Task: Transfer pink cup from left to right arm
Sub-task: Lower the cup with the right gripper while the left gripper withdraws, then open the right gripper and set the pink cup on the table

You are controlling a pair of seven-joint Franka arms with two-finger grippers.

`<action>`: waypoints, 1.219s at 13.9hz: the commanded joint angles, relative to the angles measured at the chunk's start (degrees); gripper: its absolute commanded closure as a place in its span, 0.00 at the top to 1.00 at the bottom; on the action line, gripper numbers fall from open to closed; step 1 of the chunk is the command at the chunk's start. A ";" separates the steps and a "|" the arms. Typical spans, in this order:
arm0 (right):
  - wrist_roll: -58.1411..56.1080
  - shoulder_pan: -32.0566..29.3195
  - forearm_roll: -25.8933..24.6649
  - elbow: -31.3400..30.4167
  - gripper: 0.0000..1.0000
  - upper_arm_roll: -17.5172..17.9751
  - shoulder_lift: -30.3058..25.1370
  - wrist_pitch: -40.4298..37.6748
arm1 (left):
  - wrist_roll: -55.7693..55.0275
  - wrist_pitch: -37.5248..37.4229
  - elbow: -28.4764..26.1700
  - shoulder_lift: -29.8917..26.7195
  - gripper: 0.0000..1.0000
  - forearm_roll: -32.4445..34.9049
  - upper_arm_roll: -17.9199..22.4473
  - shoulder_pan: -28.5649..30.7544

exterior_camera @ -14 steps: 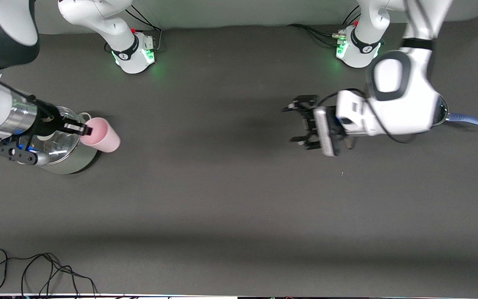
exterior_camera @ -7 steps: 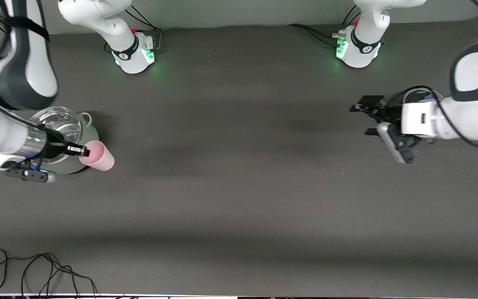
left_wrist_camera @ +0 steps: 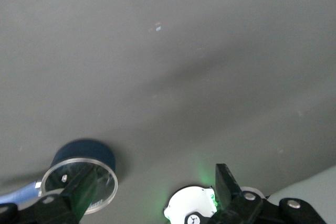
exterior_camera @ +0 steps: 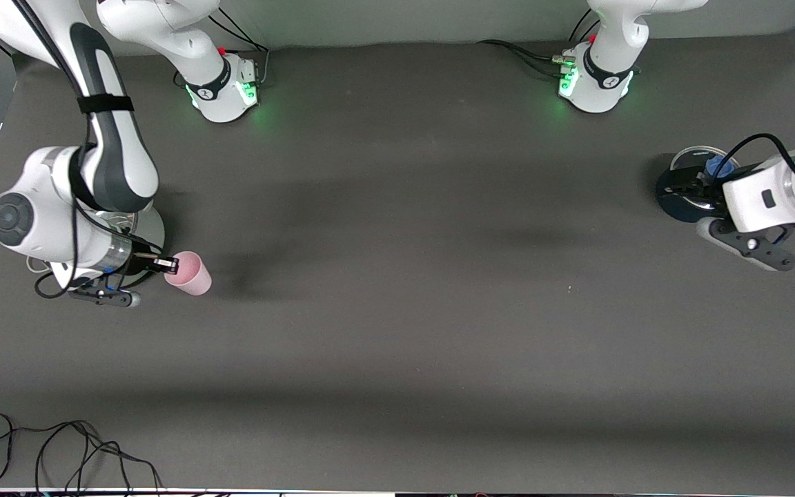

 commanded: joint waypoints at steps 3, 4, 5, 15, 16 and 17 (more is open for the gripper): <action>-3.98 -0.24 0.82 -1.93 0.00 -0.36 5.11 6.51 | -20.83 -2.56 2.63 -0.50 1.00 3.72 -0.10 0.18; -4.07 -0.33 1.08 -1.93 0.00 -0.36 5.47 6.61 | -20.95 -2.04 2.45 -1.11 1.00 5.39 -0.45 0.09; -4.07 -0.25 1.09 -1.76 0.00 -0.36 5.21 6.43 | -20.86 -1.34 2.02 -2.07 1.00 5.58 -0.54 0.09; -3.37 0.19 -2.76 13.05 1.00 -1.85 -6.56 -14.79 | -20.86 11.05 -7.91 -8.84 1.00 5.40 -0.54 -0.97; -3.37 0.19 -4.70 16.92 1.00 -1.85 -6.57 -18.23 | -20.86 11.58 -8.88 -9.55 1.00 5.40 -0.54 -0.97; -3.37 0.19 -6.02 20.27 1.00 -1.85 -6.48 -21.22 | -20.78 11.50 -8.80 -9.64 1.00 5.32 -0.54 -0.79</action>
